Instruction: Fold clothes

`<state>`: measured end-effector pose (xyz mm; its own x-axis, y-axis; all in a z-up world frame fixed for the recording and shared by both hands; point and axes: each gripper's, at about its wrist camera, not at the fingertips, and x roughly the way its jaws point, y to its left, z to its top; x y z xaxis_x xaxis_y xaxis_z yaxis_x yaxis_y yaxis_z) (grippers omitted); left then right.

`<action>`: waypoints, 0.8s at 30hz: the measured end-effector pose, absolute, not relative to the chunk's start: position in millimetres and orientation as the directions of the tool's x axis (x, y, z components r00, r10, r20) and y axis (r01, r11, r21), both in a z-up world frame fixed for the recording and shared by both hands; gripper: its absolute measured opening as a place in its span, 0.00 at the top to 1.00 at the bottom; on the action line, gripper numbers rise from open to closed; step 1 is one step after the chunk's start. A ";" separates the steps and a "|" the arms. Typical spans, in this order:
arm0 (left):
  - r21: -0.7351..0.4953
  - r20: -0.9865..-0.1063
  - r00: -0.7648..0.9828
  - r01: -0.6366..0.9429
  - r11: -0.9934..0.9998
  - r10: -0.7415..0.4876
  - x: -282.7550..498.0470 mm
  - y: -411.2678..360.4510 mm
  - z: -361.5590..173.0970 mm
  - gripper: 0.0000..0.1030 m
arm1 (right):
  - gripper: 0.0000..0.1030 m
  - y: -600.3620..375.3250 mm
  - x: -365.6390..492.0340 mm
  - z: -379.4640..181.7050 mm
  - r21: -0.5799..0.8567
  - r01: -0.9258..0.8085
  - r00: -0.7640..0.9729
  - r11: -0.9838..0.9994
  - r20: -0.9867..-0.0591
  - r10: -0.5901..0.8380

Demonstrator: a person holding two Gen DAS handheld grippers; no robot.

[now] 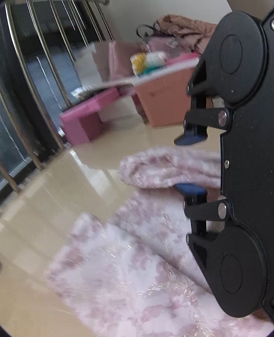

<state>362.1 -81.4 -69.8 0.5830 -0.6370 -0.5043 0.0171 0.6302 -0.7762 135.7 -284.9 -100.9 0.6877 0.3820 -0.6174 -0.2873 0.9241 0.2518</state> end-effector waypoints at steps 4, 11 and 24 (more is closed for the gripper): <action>-0.743 -0.498 0.634 0.040 0.668 -0.592 350.1 -86.2 -46.6 0.59 | 0.86 -287.0 132.8 -102.9 0.253 -0.281 0.683 0.926 -0.625 0.378; -0.691 -0.427 0.637 0.228 0.686 -0.642 330.2 -108.0 -16.1 0.50 | 0.86 -284.1 130.0 -103.6 0.226 -0.294 0.680 0.929 -0.633 0.370; -0.517 -0.684 0.526 0.137 0.845 -0.505 346.1 -129.5 -71.0 0.79 | 0.87 -288.6 128.2 -106.1 0.242 -0.288 0.686 0.927 -0.623 0.376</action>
<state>346.1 -129.5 -71.0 0.5264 -0.5048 -0.6842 0.1374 0.8446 -0.5175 128.2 -288.6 -106.1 0.6859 0.3757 -0.6232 -0.2879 0.9266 0.2417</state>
